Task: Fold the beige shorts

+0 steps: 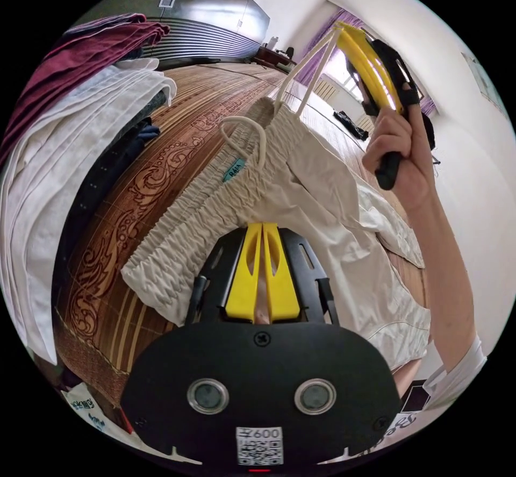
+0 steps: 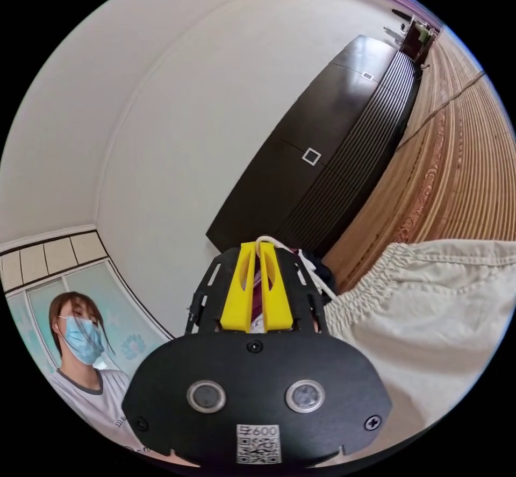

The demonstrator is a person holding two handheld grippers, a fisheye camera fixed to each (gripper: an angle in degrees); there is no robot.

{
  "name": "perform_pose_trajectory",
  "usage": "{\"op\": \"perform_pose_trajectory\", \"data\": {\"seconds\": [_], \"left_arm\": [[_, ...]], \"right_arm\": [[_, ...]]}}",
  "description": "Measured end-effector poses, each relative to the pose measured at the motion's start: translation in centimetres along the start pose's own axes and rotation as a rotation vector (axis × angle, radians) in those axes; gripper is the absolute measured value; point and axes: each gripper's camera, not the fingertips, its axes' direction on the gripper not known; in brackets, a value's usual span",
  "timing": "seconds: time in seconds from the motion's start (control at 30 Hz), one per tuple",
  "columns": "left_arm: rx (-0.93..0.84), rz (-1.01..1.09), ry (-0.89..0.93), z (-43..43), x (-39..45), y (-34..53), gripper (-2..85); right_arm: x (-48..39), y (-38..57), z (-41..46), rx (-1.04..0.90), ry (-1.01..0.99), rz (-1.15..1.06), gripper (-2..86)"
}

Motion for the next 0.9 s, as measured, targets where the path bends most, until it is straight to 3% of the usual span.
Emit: {"op": "perform_pose_trajectory", "data": {"seconds": [0.33, 0.57, 0.7, 0.77, 0.9], "left_arm": [[-0.001, -0.007, 0.014, -1.3, 0.1, -1.1, 0.2], [-0.003, -0.007, 0.010, -2.4, 0.3, -1.8, 0.1], [-0.004, -0.015, 0.023, -3.0, 0.2, -2.1, 0.2], [-0.004, -0.014, 0.021, -3.4, 0.2, -2.3, 0.2], [-0.006, -0.020, 0.032, -4.0, 0.1, -2.6, 0.2]], "right_arm": [[-6.1, -5.8, -9.4, 0.163, -0.053, -0.068, -0.9], [-8.3, -5.4, -18.1, 0.212, 0.079, -0.149, -0.9], [-4.2, -0.9, -25.5, 0.368, 0.197, 0.002, -0.8], [-1.0, 2.9, -30.1, 0.454, 0.348, 0.148, -0.8], [0.4, 6.3, -30.8, 0.539, 0.421, 0.222, -0.5]]}}
